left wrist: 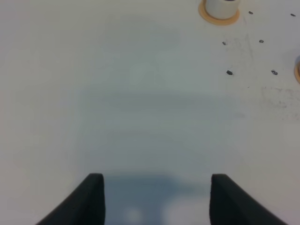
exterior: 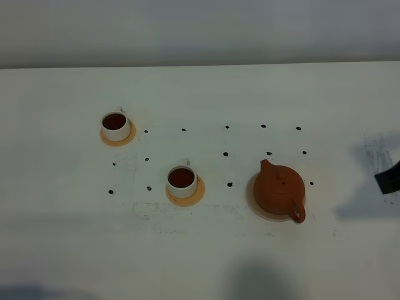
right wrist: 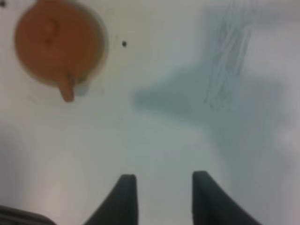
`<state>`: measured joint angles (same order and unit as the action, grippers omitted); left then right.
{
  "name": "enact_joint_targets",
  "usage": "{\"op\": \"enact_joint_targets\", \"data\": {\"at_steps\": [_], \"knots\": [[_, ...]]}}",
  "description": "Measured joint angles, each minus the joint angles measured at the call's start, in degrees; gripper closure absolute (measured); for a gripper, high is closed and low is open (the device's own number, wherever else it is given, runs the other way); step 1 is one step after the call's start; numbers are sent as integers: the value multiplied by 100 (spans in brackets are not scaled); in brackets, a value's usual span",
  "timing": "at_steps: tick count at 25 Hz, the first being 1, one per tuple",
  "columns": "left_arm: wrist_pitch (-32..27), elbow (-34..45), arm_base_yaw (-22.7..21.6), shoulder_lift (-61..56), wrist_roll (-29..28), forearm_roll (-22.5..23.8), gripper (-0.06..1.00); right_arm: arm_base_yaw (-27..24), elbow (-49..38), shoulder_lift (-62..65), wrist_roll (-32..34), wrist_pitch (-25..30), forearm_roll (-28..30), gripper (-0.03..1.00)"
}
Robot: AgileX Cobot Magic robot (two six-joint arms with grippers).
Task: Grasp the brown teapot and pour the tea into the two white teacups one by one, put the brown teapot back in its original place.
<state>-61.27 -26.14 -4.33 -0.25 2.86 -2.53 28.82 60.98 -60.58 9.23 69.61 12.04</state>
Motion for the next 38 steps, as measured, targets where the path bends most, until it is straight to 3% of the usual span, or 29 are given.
{"op": "enact_joint_targets", "data": {"at_steps": [6, 11, 15, 23, 38], "knots": [[0, 0, 0, 0, 0, 0, 47, 0, -48, 555, 7, 14, -223, 79], [0, 0, 0, 0, 0, 0, 47, -36, -601, 1207, -9, 11, -238, 82], [0, 0, 0, 0, 0, 0, 47, -528, -1264, 2127, -146, 42, -625, 83], [0, 0, 0, 0, 0, 0, 47, -1552, -2071, 3278, -1212, 6, -1204, 83], [0, 0, 0, 0, 0, 0, 47, -2112, -3092, 4228, -1623, -494, -1698, 83]]}}
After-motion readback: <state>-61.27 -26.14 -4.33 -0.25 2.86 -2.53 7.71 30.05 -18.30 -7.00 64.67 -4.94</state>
